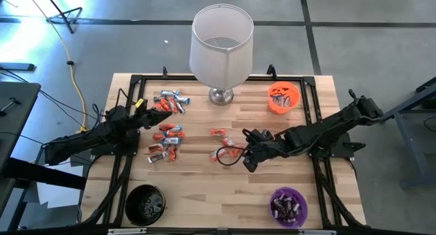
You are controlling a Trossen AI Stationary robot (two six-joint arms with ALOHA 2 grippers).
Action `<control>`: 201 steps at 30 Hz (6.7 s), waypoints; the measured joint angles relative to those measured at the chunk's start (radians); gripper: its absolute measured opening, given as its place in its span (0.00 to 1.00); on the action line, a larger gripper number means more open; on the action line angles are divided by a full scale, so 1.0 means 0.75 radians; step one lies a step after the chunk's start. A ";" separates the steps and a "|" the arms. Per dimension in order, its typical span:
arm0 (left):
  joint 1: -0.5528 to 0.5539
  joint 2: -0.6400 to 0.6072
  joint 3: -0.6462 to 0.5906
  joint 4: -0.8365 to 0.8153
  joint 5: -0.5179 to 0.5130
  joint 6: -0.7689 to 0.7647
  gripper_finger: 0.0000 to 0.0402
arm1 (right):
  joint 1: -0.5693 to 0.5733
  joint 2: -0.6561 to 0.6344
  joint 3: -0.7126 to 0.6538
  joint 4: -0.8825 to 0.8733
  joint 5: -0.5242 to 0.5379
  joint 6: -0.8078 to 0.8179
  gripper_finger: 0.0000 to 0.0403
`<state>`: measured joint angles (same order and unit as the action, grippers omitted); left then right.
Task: Sort candy
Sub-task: Put the orange chocolate bar into the black bucket
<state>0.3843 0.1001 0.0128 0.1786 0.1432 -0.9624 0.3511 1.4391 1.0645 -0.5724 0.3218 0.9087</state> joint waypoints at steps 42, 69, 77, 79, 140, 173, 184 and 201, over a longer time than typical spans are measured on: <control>0.002 0.000 -0.001 -0.173 -0.174 0.178 0.16 | -0.006 -0.001 0.000 0.000 0.126 -0.001 0.45; 0.002 0.001 -0.001 -0.204 -0.077 0.108 0.16 | -0.076 -0.001 0.000 -0.014 0.123 -0.036 0.45; -0.003 0.004 -0.001 0.017 0.002 0.301 0.12 | -0.076 -0.001 0.000 -0.013 0.119 -0.032 0.45; -0.013 0.017 0.028 0.147 0.078 0.335 0.09 | -0.076 -0.001 0.000 -0.012 0.118 -0.010 0.45; -0.496 1.839 1.063 -0.165 0.031 1.412 0.38 | -0.078 -0.001 0.000 -0.385 -0.181 0.034 0.45; -0.437 2.049 1.064 -0.142 -0.442 1.929 0.38 | -0.076 -0.001 0.001 -0.517 -0.180 0.083 0.45; -0.359 2.318 1.171 0.034 -0.439 1.973 0.38 | -0.076 -0.001 0.001 -0.517 -0.180 0.073 0.45; -0.340 2.496 1.382 -0.193 -0.495 1.888 0.38 | -0.075 -0.001 0.001 -0.517 -0.180 0.069 0.45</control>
<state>0.1292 1.9719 1.0490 0.0338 -0.2278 0.4536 0.2951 1.4384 1.0649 -0.9604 0.1871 0.9607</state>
